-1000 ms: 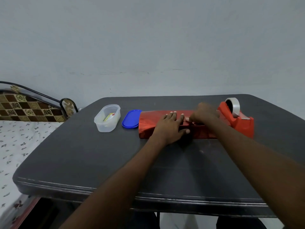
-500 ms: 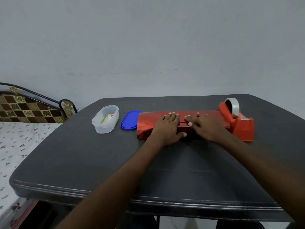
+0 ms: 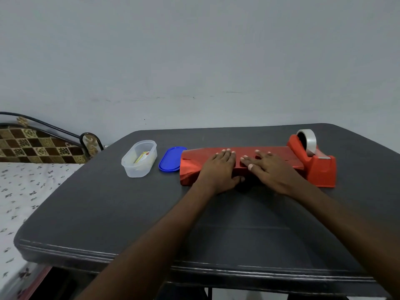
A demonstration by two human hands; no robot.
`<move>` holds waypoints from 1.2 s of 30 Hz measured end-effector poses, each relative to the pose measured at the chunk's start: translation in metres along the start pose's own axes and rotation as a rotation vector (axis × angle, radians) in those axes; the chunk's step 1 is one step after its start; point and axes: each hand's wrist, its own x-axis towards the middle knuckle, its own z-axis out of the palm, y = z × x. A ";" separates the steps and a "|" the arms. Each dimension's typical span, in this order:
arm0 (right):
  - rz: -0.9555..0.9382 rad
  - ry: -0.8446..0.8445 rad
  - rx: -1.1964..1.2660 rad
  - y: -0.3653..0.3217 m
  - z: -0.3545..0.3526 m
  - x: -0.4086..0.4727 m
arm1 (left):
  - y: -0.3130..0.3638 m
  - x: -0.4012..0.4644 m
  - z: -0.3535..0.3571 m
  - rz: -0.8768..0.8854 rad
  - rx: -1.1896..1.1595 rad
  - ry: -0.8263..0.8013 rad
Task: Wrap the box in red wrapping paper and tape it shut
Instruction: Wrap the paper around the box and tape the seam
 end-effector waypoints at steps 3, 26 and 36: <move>0.033 0.023 0.051 0.003 -0.007 -0.011 | 0.002 -0.002 -0.003 -0.012 -0.001 -0.011; 0.771 0.396 0.100 0.104 -0.084 -0.032 | 0.092 0.073 -0.026 0.166 -0.280 0.121; 1.005 0.146 0.874 0.110 -0.091 -0.019 | 0.136 0.133 -0.011 0.165 -0.199 -0.067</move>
